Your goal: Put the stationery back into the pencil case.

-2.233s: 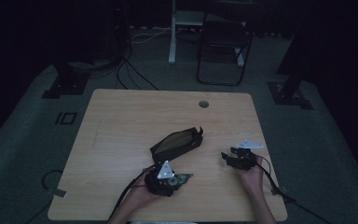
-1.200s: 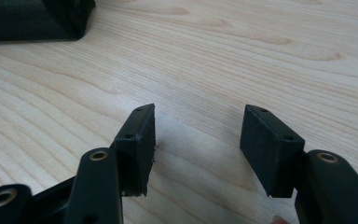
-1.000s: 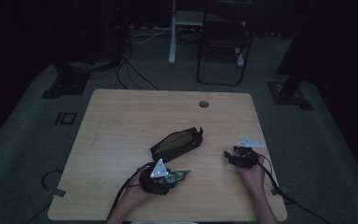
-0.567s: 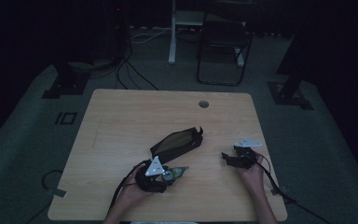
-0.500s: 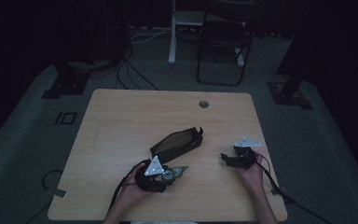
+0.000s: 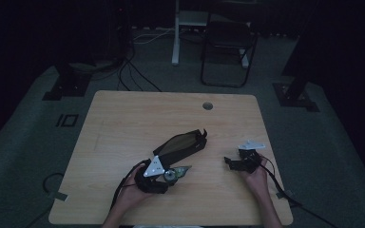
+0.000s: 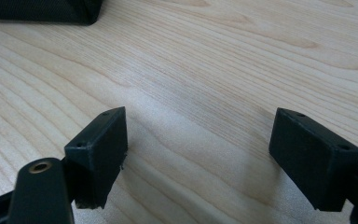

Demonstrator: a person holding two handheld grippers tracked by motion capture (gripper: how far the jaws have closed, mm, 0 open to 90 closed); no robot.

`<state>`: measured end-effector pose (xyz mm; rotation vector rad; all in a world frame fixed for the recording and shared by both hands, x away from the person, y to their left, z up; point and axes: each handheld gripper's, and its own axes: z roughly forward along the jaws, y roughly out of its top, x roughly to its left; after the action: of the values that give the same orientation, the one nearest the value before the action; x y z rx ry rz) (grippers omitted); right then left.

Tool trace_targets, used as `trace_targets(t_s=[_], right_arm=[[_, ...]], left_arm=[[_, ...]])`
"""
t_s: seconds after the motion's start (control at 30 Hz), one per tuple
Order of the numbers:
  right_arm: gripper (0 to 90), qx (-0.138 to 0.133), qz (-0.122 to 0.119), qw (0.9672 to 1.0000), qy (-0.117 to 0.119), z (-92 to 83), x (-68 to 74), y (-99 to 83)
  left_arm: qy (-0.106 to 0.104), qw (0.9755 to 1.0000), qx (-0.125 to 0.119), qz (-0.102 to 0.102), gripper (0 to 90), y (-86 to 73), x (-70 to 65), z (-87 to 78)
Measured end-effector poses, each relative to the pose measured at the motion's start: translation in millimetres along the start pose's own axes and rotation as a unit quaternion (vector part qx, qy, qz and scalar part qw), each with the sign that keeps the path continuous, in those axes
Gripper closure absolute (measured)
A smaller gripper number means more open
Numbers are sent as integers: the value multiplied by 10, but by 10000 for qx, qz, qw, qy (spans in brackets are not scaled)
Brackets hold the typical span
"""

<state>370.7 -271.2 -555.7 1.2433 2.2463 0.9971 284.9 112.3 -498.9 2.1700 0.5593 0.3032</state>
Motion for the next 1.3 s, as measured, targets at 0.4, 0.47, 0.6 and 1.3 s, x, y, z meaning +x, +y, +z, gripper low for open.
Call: trace_targets(t_s=[0.4, 0.47, 0.6, 1.3], right_arm=[[192, 0, -1, 10000, 1, 0, 0, 0], [192, 0, -1, 10000, 1, 0, 0, 0], [192, 0, -1, 10000, 0, 0, 0, 0], [190, 3, -5, 10000, 5, 0, 0, 0]], left_arm=[[25, 10000, -89, 4, 416, 60, 39, -101], [38, 9999, -102, -14, 415, 69, 42, -112], [35, 9999, -123, 9, 415, 88, 55, -133], [89, 9996, -216, 126, 416, 256, 96, -230]])
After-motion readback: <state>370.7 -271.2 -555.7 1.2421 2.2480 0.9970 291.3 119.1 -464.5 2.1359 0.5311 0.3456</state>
